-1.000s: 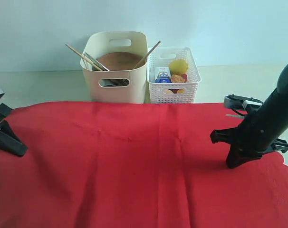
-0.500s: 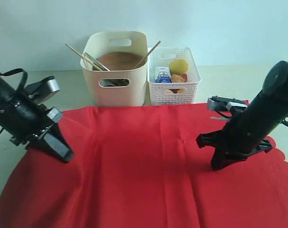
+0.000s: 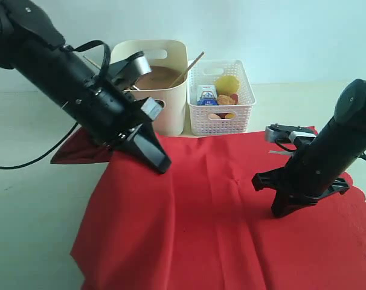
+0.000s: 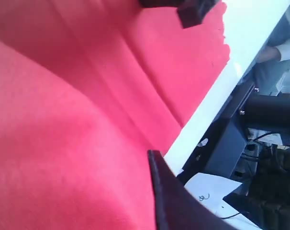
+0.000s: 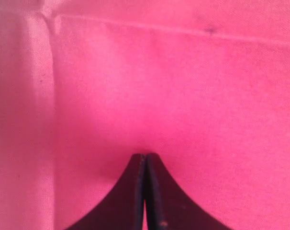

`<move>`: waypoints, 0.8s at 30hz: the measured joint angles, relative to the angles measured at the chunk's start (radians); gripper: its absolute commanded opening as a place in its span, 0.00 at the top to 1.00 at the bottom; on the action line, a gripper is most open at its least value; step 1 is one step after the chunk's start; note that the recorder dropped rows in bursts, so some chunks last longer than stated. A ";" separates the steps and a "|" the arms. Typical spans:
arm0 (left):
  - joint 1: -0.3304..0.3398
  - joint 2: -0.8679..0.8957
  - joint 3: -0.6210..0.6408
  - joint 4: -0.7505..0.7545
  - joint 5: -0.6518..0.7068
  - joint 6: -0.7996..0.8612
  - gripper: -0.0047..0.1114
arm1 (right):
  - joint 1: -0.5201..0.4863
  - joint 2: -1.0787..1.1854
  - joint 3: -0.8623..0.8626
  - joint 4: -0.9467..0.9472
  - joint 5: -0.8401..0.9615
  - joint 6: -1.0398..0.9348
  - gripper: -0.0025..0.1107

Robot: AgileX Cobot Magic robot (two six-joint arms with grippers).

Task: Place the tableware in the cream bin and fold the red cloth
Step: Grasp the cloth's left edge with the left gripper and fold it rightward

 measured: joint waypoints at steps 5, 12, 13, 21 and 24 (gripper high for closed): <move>-0.095 0.011 -0.111 -0.030 -0.016 -0.031 0.96 | 0.000 0.000 0.000 0.000 0.000 0.000 0.98; -0.197 0.128 -0.276 -0.065 -0.033 -0.067 0.96 | 0.000 0.000 0.000 0.002 0.000 0.000 0.98; -0.209 0.152 -0.299 -0.068 -0.039 -0.069 0.96 | 0.000 0.000 0.000 0.002 0.000 0.000 0.98; -0.241 0.337 -0.397 -0.248 -0.104 0.001 0.96 | 0.004 -0.076 -0.039 -0.256 0.044 0.215 0.98; -0.241 0.376 -0.400 -0.390 -0.131 0.095 0.96 | 0.004 -0.206 -0.114 -0.724 0.221 0.549 0.98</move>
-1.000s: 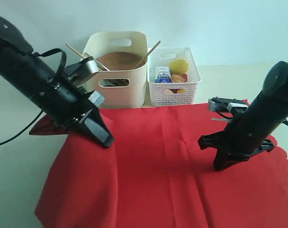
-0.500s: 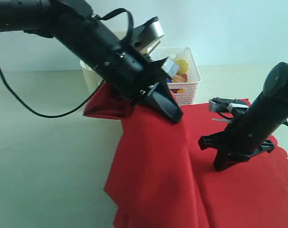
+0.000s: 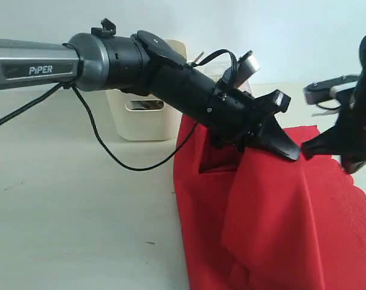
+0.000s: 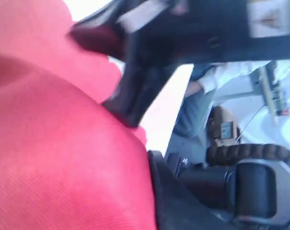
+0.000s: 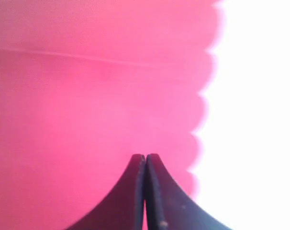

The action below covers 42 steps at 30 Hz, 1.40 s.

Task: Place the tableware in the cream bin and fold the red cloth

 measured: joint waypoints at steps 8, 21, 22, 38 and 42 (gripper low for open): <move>-0.060 0.104 -0.007 -0.213 -0.200 0.168 0.72 | -0.073 -0.080 -0.019 -0.100 0.054 0.089 0.98; -0.063 0.112 -0.007 -0.333 -0.175 0.390 0.08 | -0.091 -0.072 -0.017 -0.046 -0.033 0.074 0.98; -0.058 0.093 -0.007 -0.312 -0.148 0.390 0.08 | -0.091 -0.072 -0.017 -0.046 -0.035 0.074 0.98; 0.030 -0.134 0.007 0.437 0.062 0.011 0.08 | -0.093 -0.072 -0.017 0.466 -0.056 -0.430 0.98; 0.030 -0.134 0.069 0.461 0.051 0.044 0.08 | -0.093 -0.072 -0.017 0.625 -0.014 -0.624 0.98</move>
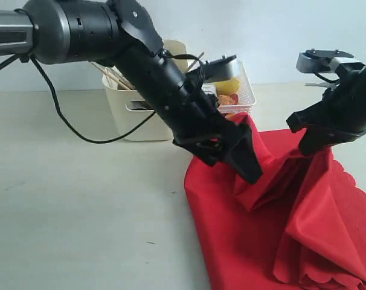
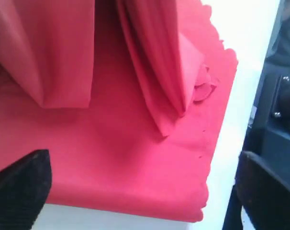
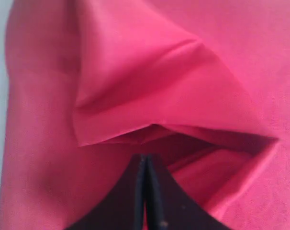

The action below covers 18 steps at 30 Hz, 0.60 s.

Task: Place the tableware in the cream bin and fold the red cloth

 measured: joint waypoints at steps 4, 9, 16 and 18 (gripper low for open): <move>0.000 0.000 0.083 0.005 -0.090 0.111 0.08 | 0.000 0.013 0.000 0.058 0.022 -0.082 0.98; -0.017 0.000 0.165 0.003 -0.246 0.264 0.23 | 0.000 0.099 0.000 0.043 0.024 -0.102 0.98; -0.066 0.016 0.195 0.001 -0.384 0.412 0.75 | 0.000 0.214 -0.005 -0.109 -0.060 0.005 0.98; -0.077 0.027 0.195 -0.001 -0.409 0.426 0.92 | 0.000 0.220 -0.011 -0.148 -0.099 0.052 0.98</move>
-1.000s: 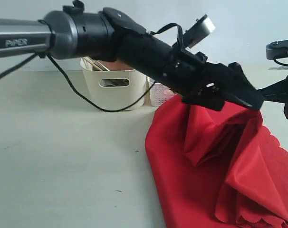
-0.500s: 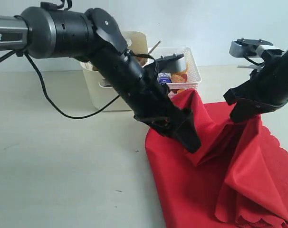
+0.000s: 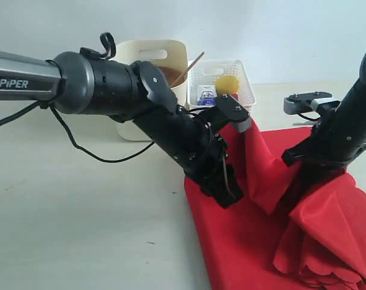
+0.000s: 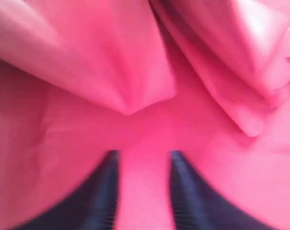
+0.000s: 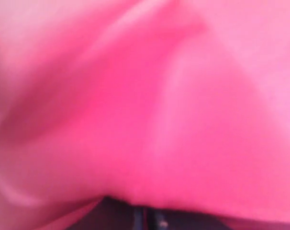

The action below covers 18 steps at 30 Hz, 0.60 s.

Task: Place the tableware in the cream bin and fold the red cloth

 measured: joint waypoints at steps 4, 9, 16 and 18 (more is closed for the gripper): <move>-0.004 0.027 0.000 0.000 -0.079 0.003 0.96 | 0.000 0.000 -0.006 -0.046 -0.071 0.081 0.98; -0.004 0.045 0.000 0.000 -0.140 -0.019 0.96 | -0.006 0.000 -0.006 -0.117 -0.143 0.234 0.98; -0.004 0.074 0.000 0.000 -0.164 -0.058 0.96 | -0.116 0.000 -0.006 -0.165 -0.206 0.463 0.98; 0.000 0.083 0.000 0.002 -0.164 -0.080 0.96 | -0.180 0.000 -0.006 -0.159 -0.208 0.509 0.98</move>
